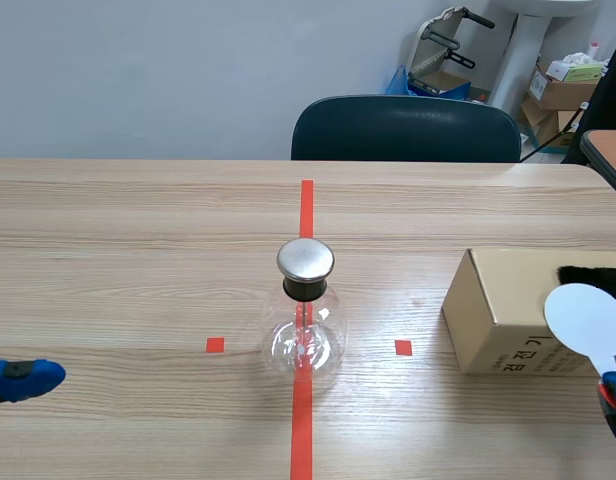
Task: Do the electroscope experiment
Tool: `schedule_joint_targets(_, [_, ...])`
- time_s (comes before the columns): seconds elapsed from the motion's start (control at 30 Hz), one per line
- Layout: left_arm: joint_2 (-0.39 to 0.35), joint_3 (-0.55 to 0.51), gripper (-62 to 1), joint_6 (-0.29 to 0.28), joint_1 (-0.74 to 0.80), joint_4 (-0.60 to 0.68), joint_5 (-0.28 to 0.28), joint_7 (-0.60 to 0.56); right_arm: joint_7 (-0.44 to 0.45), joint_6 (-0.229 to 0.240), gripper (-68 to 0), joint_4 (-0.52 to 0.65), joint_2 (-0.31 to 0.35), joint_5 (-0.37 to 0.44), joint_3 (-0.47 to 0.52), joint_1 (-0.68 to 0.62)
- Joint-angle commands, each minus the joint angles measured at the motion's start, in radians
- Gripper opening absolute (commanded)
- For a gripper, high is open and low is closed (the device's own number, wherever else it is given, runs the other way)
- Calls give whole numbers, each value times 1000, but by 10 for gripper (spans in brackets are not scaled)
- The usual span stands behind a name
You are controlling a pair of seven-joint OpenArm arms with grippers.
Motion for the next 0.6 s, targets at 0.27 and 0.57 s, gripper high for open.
schedule_joint_targets(0.27, [5,-3,-86,-1,2,17,-3,-14,-1,-50,-656,5,19,21,9,-4])
schedule_joint_targets(0.57, [5,-3,-86,-1,2,17,-3,-14,-201,-50,-656,5,14,40,19,-10])
